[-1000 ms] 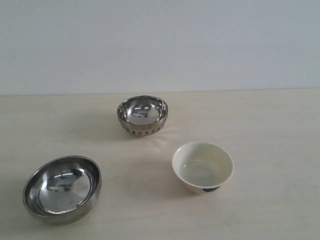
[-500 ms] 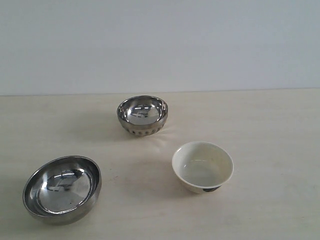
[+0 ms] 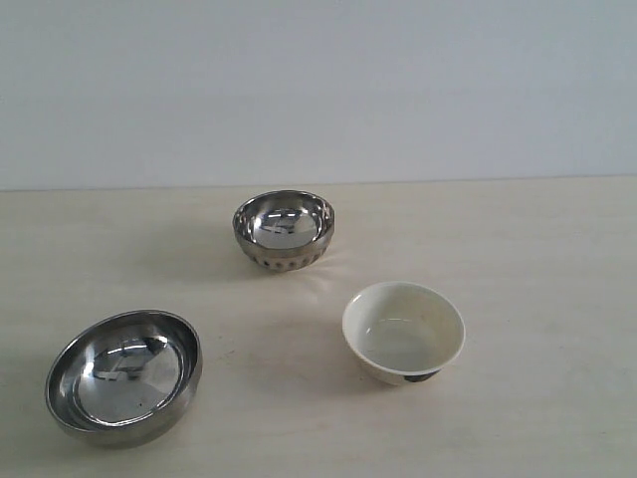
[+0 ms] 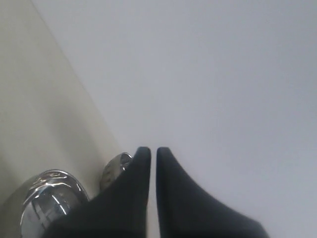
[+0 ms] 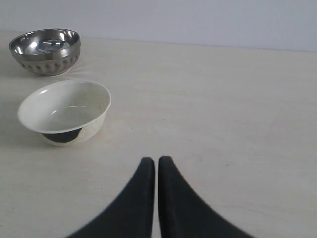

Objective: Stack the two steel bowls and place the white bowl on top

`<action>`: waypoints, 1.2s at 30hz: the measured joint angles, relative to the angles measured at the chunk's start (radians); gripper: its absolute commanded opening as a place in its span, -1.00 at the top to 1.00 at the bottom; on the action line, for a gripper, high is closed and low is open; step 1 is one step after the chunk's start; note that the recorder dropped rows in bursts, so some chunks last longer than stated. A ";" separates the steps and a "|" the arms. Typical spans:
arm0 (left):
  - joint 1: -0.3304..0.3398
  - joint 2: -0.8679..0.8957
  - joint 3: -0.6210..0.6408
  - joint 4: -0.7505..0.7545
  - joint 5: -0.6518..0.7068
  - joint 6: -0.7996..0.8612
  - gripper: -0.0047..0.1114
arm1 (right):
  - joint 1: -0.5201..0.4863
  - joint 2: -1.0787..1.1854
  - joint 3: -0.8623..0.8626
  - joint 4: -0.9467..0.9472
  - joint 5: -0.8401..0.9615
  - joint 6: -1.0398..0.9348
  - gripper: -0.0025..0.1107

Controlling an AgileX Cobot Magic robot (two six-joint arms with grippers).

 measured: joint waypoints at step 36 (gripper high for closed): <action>0.000 0.916 -0.788 0.445 0.663 0.439 -0.05 | 0.000 0.000 0.000 0.000 0.000 0.000 0.96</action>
